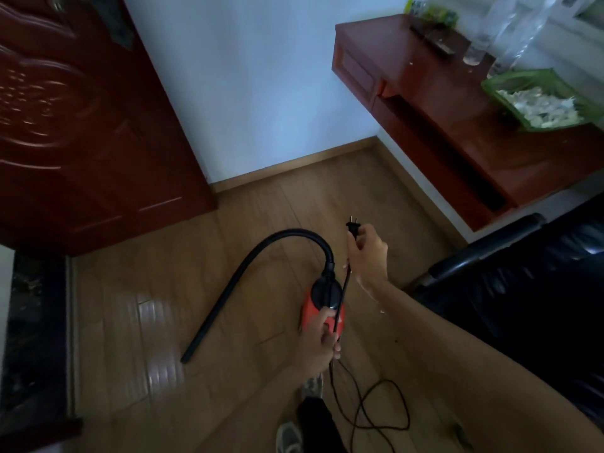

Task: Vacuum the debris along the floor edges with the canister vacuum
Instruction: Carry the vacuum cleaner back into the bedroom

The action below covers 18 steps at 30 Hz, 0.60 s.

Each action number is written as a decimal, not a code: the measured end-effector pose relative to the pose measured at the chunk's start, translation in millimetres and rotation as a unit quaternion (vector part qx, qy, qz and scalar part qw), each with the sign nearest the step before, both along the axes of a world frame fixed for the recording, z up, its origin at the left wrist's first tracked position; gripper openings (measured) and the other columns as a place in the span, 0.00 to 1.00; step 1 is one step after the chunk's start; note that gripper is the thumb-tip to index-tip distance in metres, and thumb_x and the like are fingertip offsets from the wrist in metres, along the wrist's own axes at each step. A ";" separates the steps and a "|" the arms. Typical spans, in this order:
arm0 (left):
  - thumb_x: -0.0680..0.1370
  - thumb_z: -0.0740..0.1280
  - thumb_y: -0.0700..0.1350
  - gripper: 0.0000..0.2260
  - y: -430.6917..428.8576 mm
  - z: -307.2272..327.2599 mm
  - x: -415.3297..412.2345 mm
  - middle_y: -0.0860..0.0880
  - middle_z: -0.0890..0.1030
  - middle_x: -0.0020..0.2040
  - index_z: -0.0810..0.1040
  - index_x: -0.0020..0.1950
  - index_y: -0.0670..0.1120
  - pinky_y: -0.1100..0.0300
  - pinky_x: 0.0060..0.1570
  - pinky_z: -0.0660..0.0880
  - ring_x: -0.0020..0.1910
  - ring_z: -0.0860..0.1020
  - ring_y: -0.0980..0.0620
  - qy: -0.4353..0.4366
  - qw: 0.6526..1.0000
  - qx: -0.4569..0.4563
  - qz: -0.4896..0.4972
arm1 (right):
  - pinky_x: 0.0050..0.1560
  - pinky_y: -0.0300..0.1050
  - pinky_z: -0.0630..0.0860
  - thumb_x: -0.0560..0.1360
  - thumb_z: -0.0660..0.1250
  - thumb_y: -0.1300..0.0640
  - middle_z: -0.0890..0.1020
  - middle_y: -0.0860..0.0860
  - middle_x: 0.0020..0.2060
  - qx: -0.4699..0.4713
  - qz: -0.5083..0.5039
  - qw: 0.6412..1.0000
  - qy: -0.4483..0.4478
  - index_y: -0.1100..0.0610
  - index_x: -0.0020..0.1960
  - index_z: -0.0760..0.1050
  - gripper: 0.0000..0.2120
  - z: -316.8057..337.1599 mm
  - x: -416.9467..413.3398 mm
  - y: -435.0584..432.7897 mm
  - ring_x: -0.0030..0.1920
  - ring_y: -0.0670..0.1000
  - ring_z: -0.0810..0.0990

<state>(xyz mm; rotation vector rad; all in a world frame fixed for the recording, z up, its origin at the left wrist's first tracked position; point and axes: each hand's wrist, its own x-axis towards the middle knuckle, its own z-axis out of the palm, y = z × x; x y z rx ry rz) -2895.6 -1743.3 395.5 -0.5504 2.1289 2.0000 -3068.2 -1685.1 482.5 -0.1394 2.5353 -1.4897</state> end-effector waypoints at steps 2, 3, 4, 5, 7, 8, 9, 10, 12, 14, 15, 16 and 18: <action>0.80 0.57 0.34 0.12 0.1 -15.8 -7.4 0.42 0.69 0.34 0.70 0.61 0.45 0.60 0.35 0.75 0.31 0.74 0.54 -0.012 1.000 0.004 0.001 | 0.28 0.55 0.80 0.81 0.65 0.57 0.81 0.55 0.32 0.003 0.000 1.000 -0.008 0.58 0.52 0.72 0.04 -18.8 -8.6 -0.8 0.26 0.52 0.80; 0.80 0.58 0.36 0.10 -0.1 -24.2 -12.1 0.42 0.70 0.34 0.70 0.58 0.46 0.60 0.34 0.74 0.31 0.74 0.53 -0.011 1.000 0.010 0.004 | 0.27 0.54 0.80 0.81 0.64 0.57 0.81 0.55 0.31 0.005 0.000 1.000 -0.016 0.58 0.53 0.73 0.04 -29.9 -14.4 -1.4 0.25 0.51 0.80; 0.80 0.58 0.37 0.09 -0.1 -33.6 -16.9 0.41 0.70 0.34 0.71 0.56 0.48 0.60 0.33 0.74 0.31 0.74 0.53 -0.016 1.000 0.017 0.008 | 0.26 0.52 0.80 0.81 0.64 0.57 0.80 0.55 0.31 0.008 -0.001 1.000 -0.024 0.59 0.53 0.72 0.05 -40.3 -19.8 -2.6 0.24 0.49 0.79; 0.79 0.58 0.36 0.09 0.1 -41.5 -22.4 0.41 0.70 0.35 0.71 0.54 0.49 0.60 0.32 0.73 0.31 0.74 0.52 -0.028 0.999 0.023 0.014 | 0.25 0.50 0.79 0.81 0.64 0.57 0.80 0.54 0.30 0.011 -0.003 0.999 -0.030 0.59 0.53 0.73 0.05 -51.5 -26.4 -4.3 0.23 0.48 0.78; 0.77 0.57 0.36 0.11 0.7 -60.2 -34.0 0.41 0.70 0.35 0.72 0.52 0.51 0.60 0.32 0.73 0.30 0.73 0.53 -0.046 0.998 0.041 0.028 | 0.25 0.47 0.78 0.81 0.65 0.57 0.79 0.53 0.29 0.017 -0.007 0.999 -0.041 0.59 0.52 0.73 0.05 -74.9 -40.5 -7.5 0.22 0.46 0.77; 0.77 0.57 0.35 0.11 0.3 -69.7 -40.6 0.40 0.70 0.35 0.73 0.52 0.49 0.61 0.31 0.73 0.29 0.73 0.54 -0.055 0.997 0.053 0.028 | 0.24 0.45 0.77 0.81 0.65 0.57 0.79 0.52 0.29 0.018 -0.007 0.999 -0.050 0.59 0.52 0.73 0.05 -86.6 -47.9 -9.2 0.22 0.46 0.77; 0.77 0.56 0.34 0.11 -1.1 -79.8 -46.7 0.40 0.70 0.36 0.72 0.54 0.47 0.62 0.30 0.72 0.29 0.72 0.54 -0.069 0.996 0.058 0.023 | 0.23 0.42 0.76 0.81 0.64 0.57 0.79 0.52 0.29 0.016 -0.007 0.998 -0.060 0.59 0.52 0.73 0.05 -99.0 -54.9 -10.5 0.22 0.45 0.76; 0.78 0.55 0.32 0.11 -2.5 -91.1 -52.6 0.40 0.70 0.37 0.71 0.56 0.43 0.64 0.30 0.72 0.29 0.72 0.54 -0.083 0.995 0.054 0.015 | 0.23 0.40 0.75 0.81 0.64 0.57 0.79 0.52 0.29 0.015 -0.006 0.997 -0.070 0.59 0.52 0.73 0.05 -111.2 -62.0 -11.6 0.22 0.45 0.76; 0.80 0.52 0.32 0.11 -5.8 -114.3 -64.4 0.40 0.69 0.38 0.69 0.58 0.40 0.65 0.29 0.71 0.29 0.71 0.54 -0.096 0.994 0.059 0.002 | 0.23 0.38 0.74 0.81 0.64 0.57 0.79 0.53 0.29 0.019 -0.013 0.996 -0.092 0.59 0.52 0.73 0.05 -134.6 -76.1 -13.2 0.22 0.44 0.76; 0.80 0.53 0.34 0.13 -8.3 -138.6 -76.9 0.40 0.69 0.38 0.70 0.59 0.47 0.63 0.30 0.70 0.30 0.71 0.53 -0.104 0.991 0.078 0.003 | 0.22 0.39 0.73 0.81 0.64 0.57 0.80 0.54 0.29 0.018 -0.027 0.993 -0.114 0.58 0.52 0.74 0.05 -160.6 -91.0 -14.6 0.22 0.46 0.76; 0.80 0.54 0.35 0.14 -8.7 -150.9 -83.2 0.41 0.69 0.38 0.71 0.57 0.51 0.62 0.31 0.69 0.30 0.70 0.53 -0.108 0.991 0.083 0.007 | 0.22 0.39 0.74 0.81 0.64 0.57 0.80 0.55 0.29 0.017 -0.028 0.992 -0.123 0.58 0.52 0.74 0.04 -174.2 -98.5 -15.7 0.22 0.46 0.76; 0.79 0.55 0.37 0.15 -8.9 -163.1 -89.7 0.41 0.68 0.37 0.71 0.56 0.55 0.61 0.31 0.69 0.30 0.69 0.53 -0.105 0.990 0.089 0.014 | 0.23 0.41 0.75 0.81 0.64 0.57 0.80 0.55 0.30 0.018 -0.026 0.991 -0.131 0.58 0.52 0.74 0.04 -187.7 -105.6 -17.5 0.22 0.47 0.76; 0.75 0.58 0.42 0.16 -6.8 -187.8 -100.6 0.42 0.68 0.35 0.73 0.53 0.63 0.57 0.31 0.70 0.30 0.69 0.50 -0.093 0.991 0.092 0.031 | 0.25 0.44 0.76 0.81 0.64 0.56 0.80 0.55 0.30 0.022 -0.019 0.989 -0.144 0.56 0.52 0.74 0.04 -215.0 -118.0 -20.1 0.23 0.48 0.77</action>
